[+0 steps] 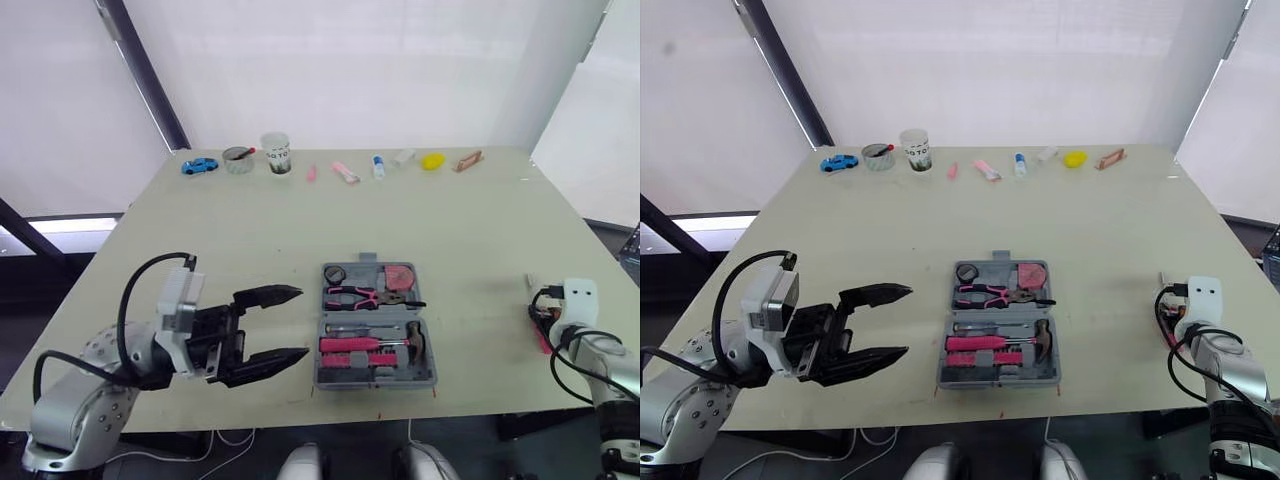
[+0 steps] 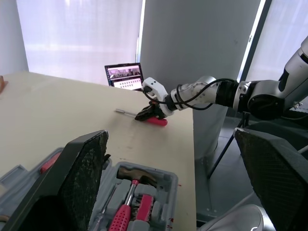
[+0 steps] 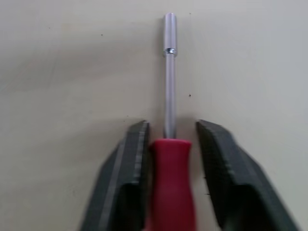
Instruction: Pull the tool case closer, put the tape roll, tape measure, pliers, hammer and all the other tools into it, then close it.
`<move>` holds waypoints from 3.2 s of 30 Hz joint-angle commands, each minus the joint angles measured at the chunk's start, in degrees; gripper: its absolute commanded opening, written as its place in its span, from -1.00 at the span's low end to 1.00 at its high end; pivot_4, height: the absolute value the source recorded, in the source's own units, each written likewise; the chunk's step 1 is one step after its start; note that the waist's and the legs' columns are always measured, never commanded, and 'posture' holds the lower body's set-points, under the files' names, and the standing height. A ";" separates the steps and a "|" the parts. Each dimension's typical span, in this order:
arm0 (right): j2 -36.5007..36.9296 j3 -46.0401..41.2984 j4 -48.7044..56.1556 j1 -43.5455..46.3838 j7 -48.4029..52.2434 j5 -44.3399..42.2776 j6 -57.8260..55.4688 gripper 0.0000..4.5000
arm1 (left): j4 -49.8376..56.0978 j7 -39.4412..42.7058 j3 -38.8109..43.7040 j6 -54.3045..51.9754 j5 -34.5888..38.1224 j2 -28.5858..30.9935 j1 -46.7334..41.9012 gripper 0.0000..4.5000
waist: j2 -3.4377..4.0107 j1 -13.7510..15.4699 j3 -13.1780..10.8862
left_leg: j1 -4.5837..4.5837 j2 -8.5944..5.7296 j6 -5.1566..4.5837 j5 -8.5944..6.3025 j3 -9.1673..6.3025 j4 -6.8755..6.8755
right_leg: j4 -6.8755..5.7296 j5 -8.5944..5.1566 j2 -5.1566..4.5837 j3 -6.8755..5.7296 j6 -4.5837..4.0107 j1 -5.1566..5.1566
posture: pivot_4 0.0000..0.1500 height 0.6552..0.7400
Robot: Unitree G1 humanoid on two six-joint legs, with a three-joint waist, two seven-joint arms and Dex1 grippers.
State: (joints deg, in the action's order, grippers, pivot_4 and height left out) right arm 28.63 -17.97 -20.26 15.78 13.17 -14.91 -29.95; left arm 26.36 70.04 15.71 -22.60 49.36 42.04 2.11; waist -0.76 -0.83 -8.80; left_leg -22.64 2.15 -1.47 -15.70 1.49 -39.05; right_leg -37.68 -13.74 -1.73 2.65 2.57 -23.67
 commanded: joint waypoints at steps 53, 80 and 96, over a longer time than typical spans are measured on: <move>25.60 16.73 20.96 4.96 46.27 -14.08 -21.41 0.95 | -13.15 11.32 4.75 9.58 -3.01 -2.80 8.93 1.00 | 0.14 -0.23 -0.52 | -0.11 0.08 -0.01 0.00 -0.18 0.19 | 0.08 -0.03 -0.03 -0.01 0.00 -0.29 | 1.00 1.00; 8.98 57.45 -54.95 50.16 77.35 32.91 100.08 0.95 | -5.32 7.23 6.77 11.20 -3.24 -5.42 16.87 1.00 | -0.10 -1.54 -1.31 | -0.03 0.16 0.06 0.04 -0.05 0.34 | -0.04 0.14 -0.29 0.03 0.16 -0.38 | 1.00 1.00; 9.05 67.33 -56.93 52.49 43.48 60.41 101.56 -0.26 | -5.08 6.22 6.38 12.41 -3.75 -5.85 17.64 1.00 | -0.14 -1.53 -1.28 | 0.04 0.04 0.25 0.15 -0.10 0.33 | -0.18 0.01 -0.28 0.02 -0.09 -0.36 | 1.00 1.00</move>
State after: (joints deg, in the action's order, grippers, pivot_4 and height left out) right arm 36.70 48.79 -76.51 68.21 57.58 44.34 70.11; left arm 19.74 75.96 21.69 -11.25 45.16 36.25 19.47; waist -0.90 -2.37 -10.09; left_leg -22.60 2.19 -1.22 -15.55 1.39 -38.72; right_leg -37.86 -13.73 -2.02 2.66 2.48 -24.02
